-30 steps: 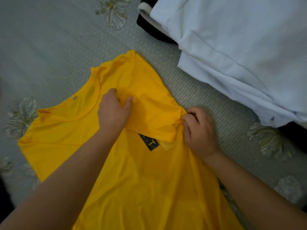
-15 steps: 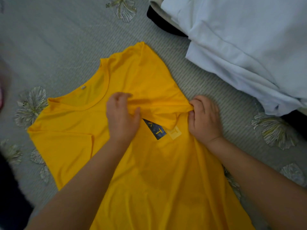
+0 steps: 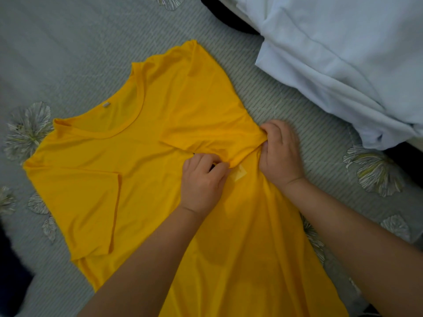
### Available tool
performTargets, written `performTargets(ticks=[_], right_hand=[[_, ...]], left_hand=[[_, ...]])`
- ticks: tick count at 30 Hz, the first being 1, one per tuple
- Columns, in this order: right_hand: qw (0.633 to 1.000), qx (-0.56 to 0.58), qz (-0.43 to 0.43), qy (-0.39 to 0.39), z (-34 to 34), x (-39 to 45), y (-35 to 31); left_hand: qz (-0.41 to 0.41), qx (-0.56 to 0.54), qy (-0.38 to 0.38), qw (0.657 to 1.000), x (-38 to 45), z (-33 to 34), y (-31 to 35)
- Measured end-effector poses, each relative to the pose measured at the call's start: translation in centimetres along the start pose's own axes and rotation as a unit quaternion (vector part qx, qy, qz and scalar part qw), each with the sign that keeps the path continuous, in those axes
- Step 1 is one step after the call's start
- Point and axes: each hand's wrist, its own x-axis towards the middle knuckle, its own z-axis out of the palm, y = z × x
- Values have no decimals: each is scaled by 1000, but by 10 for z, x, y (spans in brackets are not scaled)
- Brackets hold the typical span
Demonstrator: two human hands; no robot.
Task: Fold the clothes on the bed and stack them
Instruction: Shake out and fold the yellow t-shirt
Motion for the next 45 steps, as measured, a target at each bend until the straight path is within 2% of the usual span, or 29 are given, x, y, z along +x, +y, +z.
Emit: performTargets(ticks=[5, 13, 16, 20, 23, 26, 31, 33, 35, 37, 39, 42, 45], right_hand=[[1000, -6, -6, -3, -1, -1, 0], [998, -42, 16, -45, -1, -5, 2], [997, -53, 11, -62, -2, -2, 4], [992, 12, 33, -122, -21, -11, 5], [986, -24, 43, -159, -52, -65, 9], [975, -73, 84, -192, -87, -155, 7], [966, -146, 67, -200, -106, -250, 6], [971, -119, 70, -196, -108, -255, 11], [972, -57, 147, -177, -116, -247, 23], [963, 10, 238, -123, -127, -236, 40], [951, 47, 293, -93, -134, -228, 55], [936, 85, 311, -140, -134, -233, 66], [913, 132, 327, -207, -139, -245, 67]], left_hand=[[31, 21, -13, 999, -6, 0, -3], [4, 39, -129, 991, -19, -10, 9], [-23, 22, -127, 991, -42, -12, 17], [-18, 30, -106, 994, -99, -13, 33], [-22, 46, -103, 993, -150, -9, 52], [-39, 48, -109, 992, -199, -5, 76], [-48, 45, -122, 990, -254, 4, 109], [-56, 50, -122, 990, -267, 6, 117], [-70, 49, -106, 991, -276, 10, 124], [-74, 48, -80, 993, -283, 13, 129], [-57, 51, -56, 995, -289, 15, 135], [-39, 55, -75, 995, -302, 18, 148], [-71, 84, -123, 986, -308, 15, 166]])
